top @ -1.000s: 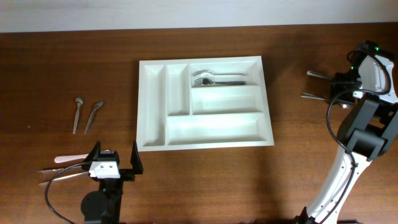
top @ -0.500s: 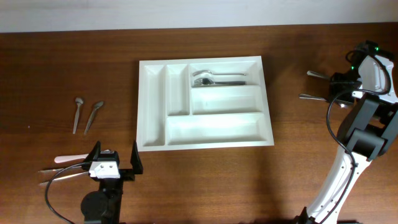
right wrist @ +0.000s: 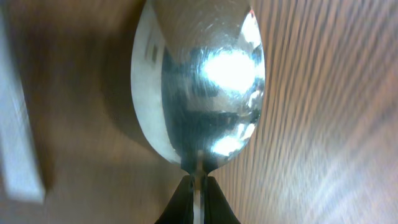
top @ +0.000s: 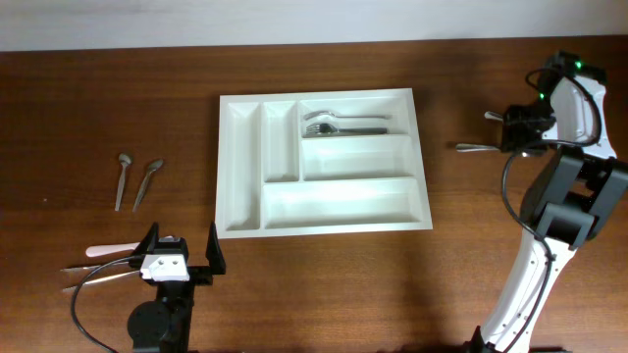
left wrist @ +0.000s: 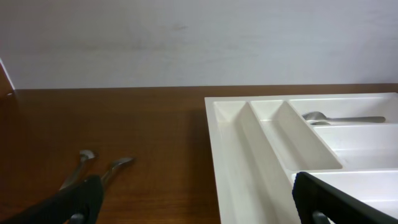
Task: Pack container
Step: 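Carry the spoon with the right gripper into the tray's middle compartment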
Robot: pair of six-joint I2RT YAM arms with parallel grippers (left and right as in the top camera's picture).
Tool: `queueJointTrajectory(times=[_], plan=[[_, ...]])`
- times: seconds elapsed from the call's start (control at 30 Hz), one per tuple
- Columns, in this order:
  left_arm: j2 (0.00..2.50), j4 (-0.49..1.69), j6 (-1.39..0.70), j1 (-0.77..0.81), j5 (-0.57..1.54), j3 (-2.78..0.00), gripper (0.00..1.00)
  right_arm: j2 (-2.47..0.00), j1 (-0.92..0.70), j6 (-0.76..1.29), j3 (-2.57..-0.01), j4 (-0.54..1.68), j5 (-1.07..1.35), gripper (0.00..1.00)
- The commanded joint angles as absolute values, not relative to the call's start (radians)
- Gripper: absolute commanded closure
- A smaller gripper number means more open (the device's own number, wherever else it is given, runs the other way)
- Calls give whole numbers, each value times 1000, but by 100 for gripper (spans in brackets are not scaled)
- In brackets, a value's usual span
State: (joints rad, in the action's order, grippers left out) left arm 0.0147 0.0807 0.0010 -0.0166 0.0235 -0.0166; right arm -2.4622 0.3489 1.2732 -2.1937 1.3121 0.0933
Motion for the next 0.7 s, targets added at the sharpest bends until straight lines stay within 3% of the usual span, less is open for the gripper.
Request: queueJointTrajectory(times=[0.0,0.3,0.67], plan=[[5,79,16,-22,35,-9,1,-2340,305,1252,-2249,1337,93,96],[5,79,16,-22,35,-9,1,-2203,201,1262,-2258,1374,97,96],[5,79,16,-22,35,-9,1,-2172,-54,1578,-2257,1553,105,96]])
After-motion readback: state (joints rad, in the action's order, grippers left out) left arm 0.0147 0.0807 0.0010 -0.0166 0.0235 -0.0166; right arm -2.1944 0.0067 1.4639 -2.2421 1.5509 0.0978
